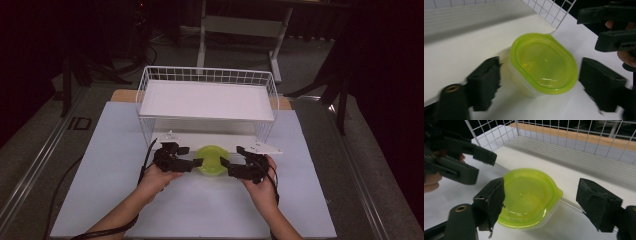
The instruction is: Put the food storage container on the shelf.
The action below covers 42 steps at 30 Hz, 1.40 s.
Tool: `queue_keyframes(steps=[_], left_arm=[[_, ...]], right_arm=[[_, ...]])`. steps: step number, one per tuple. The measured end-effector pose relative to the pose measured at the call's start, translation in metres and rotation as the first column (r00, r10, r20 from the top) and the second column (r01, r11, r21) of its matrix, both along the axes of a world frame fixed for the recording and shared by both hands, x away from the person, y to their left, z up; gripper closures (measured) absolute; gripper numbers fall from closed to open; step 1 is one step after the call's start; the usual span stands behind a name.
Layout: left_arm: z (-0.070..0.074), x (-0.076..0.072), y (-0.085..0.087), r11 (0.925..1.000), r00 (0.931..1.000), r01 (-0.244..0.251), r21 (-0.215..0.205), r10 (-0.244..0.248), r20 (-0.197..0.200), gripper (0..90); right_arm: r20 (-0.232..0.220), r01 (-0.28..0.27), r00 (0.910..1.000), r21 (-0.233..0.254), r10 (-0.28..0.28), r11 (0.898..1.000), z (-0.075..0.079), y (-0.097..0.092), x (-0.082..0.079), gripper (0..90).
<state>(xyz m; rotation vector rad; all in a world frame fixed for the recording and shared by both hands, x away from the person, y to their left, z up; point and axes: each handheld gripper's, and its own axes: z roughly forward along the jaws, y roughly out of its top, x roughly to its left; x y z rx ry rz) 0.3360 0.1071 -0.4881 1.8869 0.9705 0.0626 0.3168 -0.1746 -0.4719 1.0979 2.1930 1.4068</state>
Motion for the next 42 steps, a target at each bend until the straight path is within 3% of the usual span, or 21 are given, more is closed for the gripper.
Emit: queue_keyframes(steps=[2,9,13,14,16,18,20,23,24,28,32,33,37,42], left_arm=[[-0.004,0.002,-0.002,0.9995,0.9998,-0.013,0.027,0.013,-0.015,23.1],[-0.015,0.007,-0.001,0.9990,0.9963,-0.045,0.000,0.045,-0.073,40.1],[-0.020,0.010,-0.003,0.9980,0.9924,-0.060,-0.019,0.058,-0.108,49.6],[-0.020,0.010,-0.004,0.9975,0.9918,-0.070,-0.001,0.070,-0.107,50.1],[-0.022,0.011,-0.005,0.9985,0.9910,-0.054,-0.011,0.052,-0.123,56.6],[-0.022,0.010,-0.005,0.9992,0.9913,-0.037,-0.014,0.035,-0.127,58.6],[-0.021,0.008,-0.005,0.9994,0.9924,-0.033,-0.012,0.032,-0.119,63.7],[-0.020,0.004,-0.007,0.9994,0.9942,-0.031,-0.014,0.029,-0.104,66.4],[-0.018,0.002,-0.009,0.9997,0.9957,-0.024,-0.003,0.024,-0.090,68.8],[-0.017,-0.004,-0.009,0.9993,0.9971,-0.024,0.030,0.026,-0.072,72.1],[-0.017,-0.007,-0.007,0.9988,0.9956,-0.035,0.035,0.038,-0.086,74.2],[-0.017,-0.008,-0.005,0.9990,0.9949,-0.035,0.029,0.037,-0.094,74.9],[-0.015,-0.012,-0.007,0.9993,0.9949,-0.016,0.032,0.019,-0.099,76.4],[-0.013,-0.017,-0.009,0.9996,0.9929,-0.002,0.030,0.006,-0.119,78.0]], right_arm=[[-0.001,0.008,1.0000,-0.010,-0.008,1.000,-0.003,0.001,0.001,24.5],[-0.046,0.021,0.9987,-0.031,-0.022,0.999,-0.018,0.001,0.007,31.2],[-0.095,0.038,0.9948,0.000,-0.037,0.999,-0.023,0.000,0.012,32.0],[-0.094,0.042,0.9947,-0.003,-0.042,0.999,-0.024,0.000,0.013,32.0],[-0.115,0.048,0.9922,-0.007,-0.048,0.999,-0.026,0.000,0.015,34.1],[-0.126,0.029,0.9915,-0.009,-0.030,1.000,-0.028,0.000,0.016,42.4],[-0.113,0.007,0.9936,-0.041,-0.012,0.999,-0.030,0.002,0.015,45.7],[-0.129,-0.002,0.9917,-0.019,-0.001,1.000,-0.030,0.001,0.013,47.3],[-0.153,-0.011,0.9882,0.003,0.011,1.000,-0.029,0.002,0.012,51.5],[-0.171,-0.014,0.9851,0.022,0.017,1.000,-0.026,0.002,0.008,59.0],[-0.180,-0.030,0.9829,0.054,0.039,0.998,-0.022,0.000,0.005,68.4],[-0.181,-0.033,0.9826,0.054,0.042,0.998,-0.021,-0.001,0.004,74.7],[-0.190,-0.041,0.9808,0.018,0.044,0.999,-0.018,-0.002,0.001,75.5],[-0.220,-0.045,0.9740,0.040,0.053,0.998,-0.018,-0.006,0.000,78.5]])
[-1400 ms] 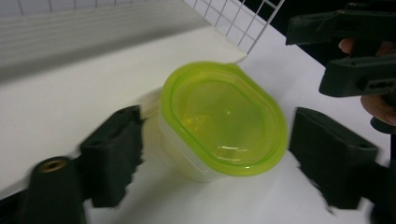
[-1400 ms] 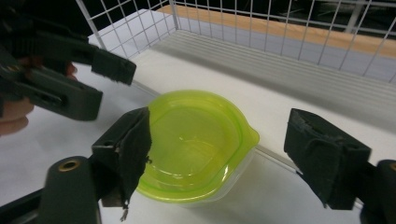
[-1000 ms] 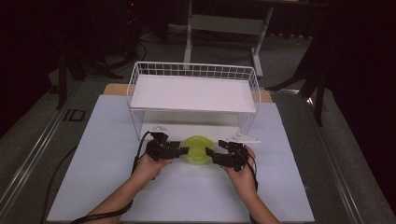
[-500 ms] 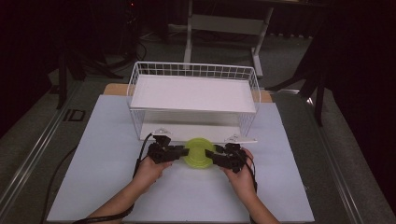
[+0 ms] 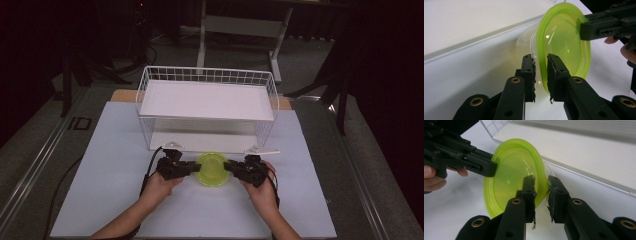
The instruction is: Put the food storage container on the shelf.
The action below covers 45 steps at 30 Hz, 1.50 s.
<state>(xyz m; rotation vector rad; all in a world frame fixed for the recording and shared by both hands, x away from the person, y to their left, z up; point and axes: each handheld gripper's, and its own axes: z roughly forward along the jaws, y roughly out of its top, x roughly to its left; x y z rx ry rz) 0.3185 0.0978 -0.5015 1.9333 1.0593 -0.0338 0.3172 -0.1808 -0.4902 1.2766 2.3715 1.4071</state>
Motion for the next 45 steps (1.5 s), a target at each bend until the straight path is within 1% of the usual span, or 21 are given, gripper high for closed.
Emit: queue_keyframes(steps=[2,3,4,5,7,8,12,15,18,19,21,23,25,26,27,31,34,36,42,44,45], left_arm=[[0.001,-0.004,0.000,1.0000,1.0000,-0.002,0.002,0.002,-0.002,79.5],[0.002,-0.007,-0.001,0.9998,0.9999,-0.008,0.016,0.008,0.011,81.0],[0.003,-0.009,-0.001,0.9996,0.9997,-0.013,0.024,0.013,0.022,81.2],[0.003,-0.011,-0.001,0.9995,0.9995,-0.016,0.027,0.015,0.030,81.3],[0.006,-0.014,0.001,0.9991,0.9986,-0.021,0.036,0.019,0.048,81.5],[0.008,-0.015,0.001,0.9991,0.9980,-0.025,0.036,0.022,0.059,81.5],[0.019,-0.016,0.006,0.9990,0.9924,-0.039,0.019,0.037,0.118,81.8],[0.027,-0.015,0.008,0.9985,0.9892,-0.054,0.000,0.053,0.137,81.9],[0.033,-0.013,0.010,0.9977,0.9853,-0.064,-0.021,0.067,0.157,81.9],[0.034,-0.011,0.010,0.9976,0.9834,-0.066,-0.020,0.069,0.168,81.9],[0.035,-0.007,0.010,0.9965,0.9820,-0.077,-0.035,0.081,0.170,81.9],[0.036,-0.001,0.010,0.9956,0.9809,-0.086,-0.036,0.091,0.172,81.8],[0.034,0.003,0.010,0.9953,0.9800,-0.090,-0.035,0.095,0.175,81.7],[0.032,0.006,0.010,0.9955,0.9814,-0.088,-0.035,0.093,0.168,81.7],[0.031,0.007,0.010,0.9953,0.9815,-0.088,-0.040,0.094,0.167,81.7],[0.023,0.015,0.009,0.9940,0.9814,-0.098,-0.048,0.105,0.161,81.7],[0.017,0.019,0.008,0.9935,0.9811,-0.108,-0.036,0.112,0.157,81.6],[0.013,0.021,0.006,0.9928,0.9808,-0.117,-0.028,0.120,0.154,81.5],[0.007,0.029,0.005,0.9910,0.9803,-0.133,-0.019,0.134,0.145,81.4],[0.005,0.032,0.005,0.9912,0.9817,-0.131,-0.016,0.132,0.137,81.4],[0.004,0.033,0.005,0.9910,0.9812,-0.133,-0.013,0.134,0.139,81.4]], right_arm=[[-0.007,0.003,1.0000,0.002,-0.003,1.000,0.001,0.000,-0.001,79.9],[-0.004,0.002,1.0000,-0.007,-0.002,1.000,0.001,0.000,-0.002,80.2],[0.009,-0.006,0.9999,-0.033,0.006,0.999,0.001,0.003,-0.003,80.1],[0.016,-0.006,0.9998,-0.045,0.006,0.999,0.001,0.004,-0.004,80.1],[0.006,-0.010,0.9999,-0.042,0.010,0.999,0.001,0.005,-0.003,80.0],[0.010,-0.014,0.9999,-0.038,0.014,0.999,0.001,0.005,-0.003,79.9],[0.044,-0.017,0.9989,-0.020,0.018,1.000,0.011,0.008,-0.002,79.9],[0.082,-0.019,0.9964,-0.024,0.021,1.000,0.021,0.011,0.000,79.7],[0.107,-0.022,0.9940,-0.022,0.025,1.000,0.031,0.012,0.005,79.5],[0.109,-0.021,0.9938,-0.019,0.023,1.000,0.033,0.012,0.007,79.5],[0.123,-0.014,0.9923,-0.021,0.016,1.000,0.037,0.013,0.010,79.3],[0.131,-0.001,0.9914,-0.026,0.004,1.000,0.040,0.015,0.016,79.3],[0.126,0.003,0.9920,-0.028,0.000,1.000,0.040,0.015,0.020,79.2],[0.126,0.007,0.9921,-0.031,-0.003,0.999,0.040,0.016,0.022,79.1],[0.130,0.007,0.9916,-0.041,-0.002,0.999,0.039,0.016,0.024,79.1],[0.117,0.015,0.9931,-0.042,-0.010,0.999,0.034,0.017,0.031,78.9],[0.101,0.025,0.9947,-0.047,-0.021,0.999,0.029,0.018,0.037,78.7],[0.103,0.034,0.9943,-0.061,-0.027,0.998,0.025,0.019,0.041,78.4],[0.092,0.048,0.9948,-0.067,-0.042,0.997,0.018,0.021,0.049,78.2],[0.091,0.054,0.9947,-0.075,-0.047,0.996,0.016,0.022,0.052,78.0],[0.081,0.054,0.9955,-0.071,-0.049,0.996,0.015,0.022,0.053,78.0]])
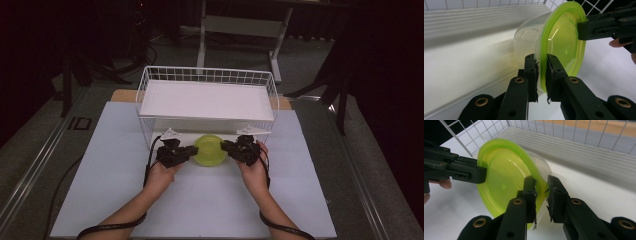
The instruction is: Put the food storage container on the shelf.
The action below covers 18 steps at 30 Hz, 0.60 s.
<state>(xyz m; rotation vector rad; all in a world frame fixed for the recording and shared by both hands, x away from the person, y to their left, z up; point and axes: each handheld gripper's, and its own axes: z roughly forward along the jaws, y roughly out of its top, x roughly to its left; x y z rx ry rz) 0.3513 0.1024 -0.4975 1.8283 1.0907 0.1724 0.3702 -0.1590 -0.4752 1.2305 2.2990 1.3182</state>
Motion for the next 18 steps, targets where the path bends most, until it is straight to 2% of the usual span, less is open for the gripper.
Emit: queue_keyframes(steps=[3,6,9,12,14,18], left_arm=[[-0.003,0.003,-0.001,0.9999,0.9999,-0.004,0.011,0.005,-0.012,81.3],[-0.003,0.007,0.001,1.0000,0.9997,-0.006,-0.005,0.006,-0.026,81.0],[-0.003,0.010,0.001,1.0000,0.9996,-0.002,0.002,0.002,-0.027,80.2],[-0.002,0.013,0.001,1.0000,0.9996,-0.003,0.009,0.004,-0.030,79.4],[-0.002,0.014,0.001,0.9999,0.9998,-0.004,0.012,0.004,-0.020,78.5],[-0.002,0.014,0.000,0.9996,0.9998,-0.015,0.023,0.015,0.015,76.5]], right_arm=[[0.005,-0.002,1.0000,-0.011,0.002,1.000,-0.003,0.001,0.004,77.9],[0.011,0.001,0.9999,-0.013,-0.001,1.000,-0.004,0.002,0.005,78.1],[0.009,0.000,1.0000,-0.009,0.000,1.000,-0.003,0.003,0.008,78.4],[-0.009,0.006,0.9999,0.008,-0.006,1.000,-0.003,0.003,0.011,78.4],[-0.027,0.009,0.9996,0.026,-0.009,1.000,-0.005,0.001,0.013,78.0],[-0.008,0.023,0.9997,0.025,-0.023,0.999,-0.005,0.002,0.015,76.5]])
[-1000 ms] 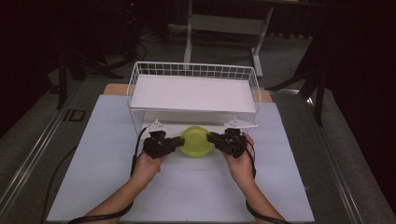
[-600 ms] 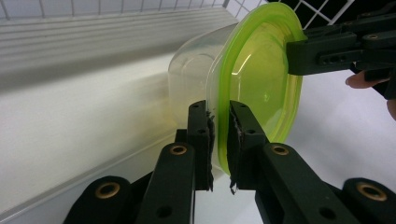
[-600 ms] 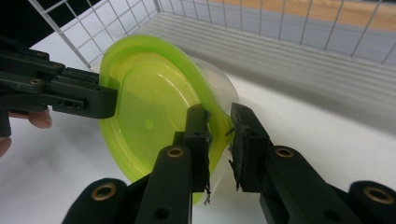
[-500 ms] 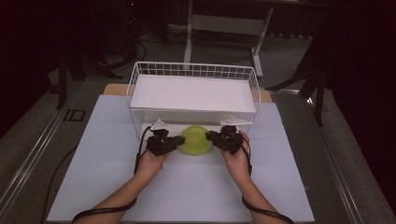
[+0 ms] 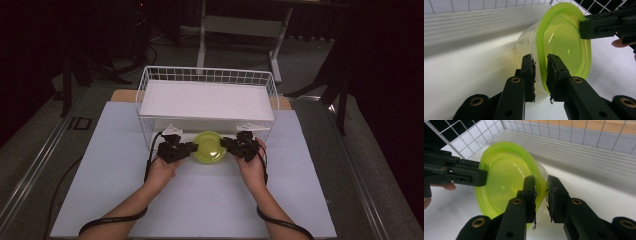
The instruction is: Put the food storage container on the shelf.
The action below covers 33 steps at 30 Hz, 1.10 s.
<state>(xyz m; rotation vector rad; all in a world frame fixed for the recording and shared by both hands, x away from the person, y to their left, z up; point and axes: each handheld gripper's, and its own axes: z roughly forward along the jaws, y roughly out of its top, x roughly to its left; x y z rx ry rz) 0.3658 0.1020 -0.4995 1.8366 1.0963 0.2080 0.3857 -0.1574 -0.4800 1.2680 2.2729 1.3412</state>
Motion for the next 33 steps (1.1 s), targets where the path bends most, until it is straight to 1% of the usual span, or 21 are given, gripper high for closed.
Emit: queue_keyframes(steps=[1,2,5,6,7,8,9,10,11,12,13,15,17,19,20,21,22,24,26,29,33], left_arm=[[0.000,0.000,0.000,1.0000,1.0000,-0.001,0.003,0.001,0.008,75.7],[0.000,0.000,-0.001,0.9999,0.9996,-0.005,0.011,0.005,0.029,74.7],[-0.001,0.001,-0.001,0.9998,0.9989,-0.018,0.008,0.018,0.044,72.6],[0.000,0.002,-0.001,0.9997,0.9987,-0.021,0.010,0.021,0.047,72.3],[0.000,0.003,-0.001,0.9996,0.9984,-0.026,0.011,0.025,0.050,72.0],[0.000,0.003,-0.001,0.9995,0.9980,-0.030,0.015,0.029,0.056,71.1],[0.000,0.004,-0.002,0.9990,0.9970,-0.038,0.024,0.036,0.068,70.0],[0.000,0.005,-0.002,0.9988,0.9967,-0.044,0.020,0.042,0.069,69.5],[0.000,0.006,-0.002,0.9984,0.9963,-0.055,0.015,0.054,0.067,68.8],[-0.001,0.007,-0.002,0.9984,0.9965,-0.055,0.013,0.055,0.064,66.8],[-0.001,0.008,-0.002,0.9986,0.9967,-0.054,0.004,0.053,0.061,66.4],[-0.001,0.010,-0.002,0.9983,0.9964,-0.057,0.010,0.056,0.064,64.9],[0.000,0.012,-0.003,0.9980,0.9958,-0.061,0.018,0.059,0.070,64.6],[0.001,0.013,-0.004,0.9967,0.9942,-0.078,0.023,0.077,0.076,62.3],[0.001,0.013,-0.004,0.9961,0.9936,-0.084,0.027,0.082,0.078,61.4],[0.001,0.014,-0.004,0.9954,0.9929,-0.094,0.018,0.093,0.075,58.9],[0.000,0.015,-0.003,0.9953,0.9933,-0.097,-0.001,0.097,0.063,58.0],[0.000,0.014,0.000,0.9935,0.9914,-0.110,-0.029,0.112,0.068,55.8],[0.001,0.013,0.003,0.9928,0.9903,-0.110,-0.048,0.114,0.080,53.4],[0.004,0.008,0.008,0.9946,0.9921,-0.086,-0.058,0.090,0.087,53.3],[0.007,-0.001,0.011,0.9958,0.9912,-0.067,-0.063,0.074,0.110,52.1]], right_arm=[[0.013,0.007,0.9999,-0.009,-0.007,1.000,0.000,0.000,0.001,74.4],[0.019,0.013,0.9997,-0.011,-0.013,1.000,0.000,0.001,0.002,73.6],[0.043,0.033,0.9986,-0.017,-0.032,0.999,-0.001,0.001,0.003,70.1],[0.054,0.047,0.9975,-0.024,-0.046,0.999,-0.002,0.002,0.002,67.9],[0.071,0.054,0.9961,-0.035,-0.052,0.998,-0.002,0.003,0.001,66.7],[0.097,0.058,0.9939,-0.057,-0.052,0.997,-0.003,0.005,0.000,65.6],[0.108,0.060,0.9928,-0.063,-0.053,0.996,-0.004,0.006,-0.001,63.9],[0.122,0.067,0.9909,-0.072,-0.058,0.995,-0.005,0.007,-0.001,63.2],[0.126,0.075,0.9899,-0.075,-0.065,0.994,-0.006,0.008,-0.002,61.9],[0.132,0.090,0.9880,-0.073,-0.080,0.993,-0.007,0.008,-0.002,59.1],[0.137,0.104,0.9862,-0.072,-0.093,0.992,-0.008,0.008,-0.002,58.8],[0.146,0.121,0.9832,-0.062,-0.111,0.991,-0.010,0.008,-0.003,58.0],[0.164,0.136,0.9786,-0.061,-0.125,0.989,-0.012,0.009,-0.004,58.3],[0.168,0.145,0.9768,-0.063,-0.133,0.987,-0.013,0.011,-0.004,56.7],[0.175,0.156,0.9742,-0.067,-0.142,0.986,-0.014,0.012,-0.004,54.8],[0.179,0.159,0.9731,-0.068,-0.145,0.985,-0.014,0.012,-0.004,53.6],[0.182,0.161,0.9724,-0.067,-0.146,0.985,-0.015,0.012,-0.003,52.1],[0.188,0.158,0.9712,-0.051,-0.146,0.986,-0.014,0.012,-0.005,51.5],[0.199,0.148,0.9706,-0.051,-0.135,0.988,-0.011,0.011,-0.006,50.5],[0.193,0.139,0.9724,-0.027,-0.131,0.990,-0.006,0.007,-0.012,50.2],[0.196,0.114,0.9750,-0.038,-0.105,0.993,-0.005,0.008,-0.023,49.3]])
